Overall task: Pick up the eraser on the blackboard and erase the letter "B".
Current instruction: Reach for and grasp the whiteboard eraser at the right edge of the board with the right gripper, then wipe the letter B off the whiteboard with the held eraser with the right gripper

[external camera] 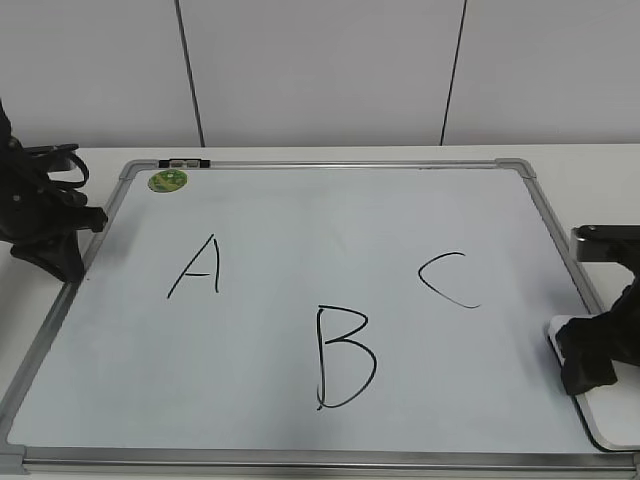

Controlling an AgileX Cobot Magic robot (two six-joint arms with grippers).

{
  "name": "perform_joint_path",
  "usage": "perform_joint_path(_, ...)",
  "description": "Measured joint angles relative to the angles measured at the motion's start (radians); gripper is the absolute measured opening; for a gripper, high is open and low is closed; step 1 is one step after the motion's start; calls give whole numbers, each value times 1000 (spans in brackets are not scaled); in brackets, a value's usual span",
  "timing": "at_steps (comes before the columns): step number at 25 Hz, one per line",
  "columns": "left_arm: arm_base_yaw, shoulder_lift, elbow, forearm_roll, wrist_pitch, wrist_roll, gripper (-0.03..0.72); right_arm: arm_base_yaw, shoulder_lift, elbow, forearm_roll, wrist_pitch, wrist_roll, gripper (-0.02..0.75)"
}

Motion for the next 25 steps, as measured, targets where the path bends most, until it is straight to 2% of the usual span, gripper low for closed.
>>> perform_joint_path(8,0,0,0,0,-2,0,13,0,7,0,2,-6,0,546)
perform_joint_path(20,0,0,0,0,-2,0,13,0,1,-1,14,-2,0,544)
perform_joint_path(25,0,0,0,0,-2,0,13,0,-93,-1,17,16,2,544)
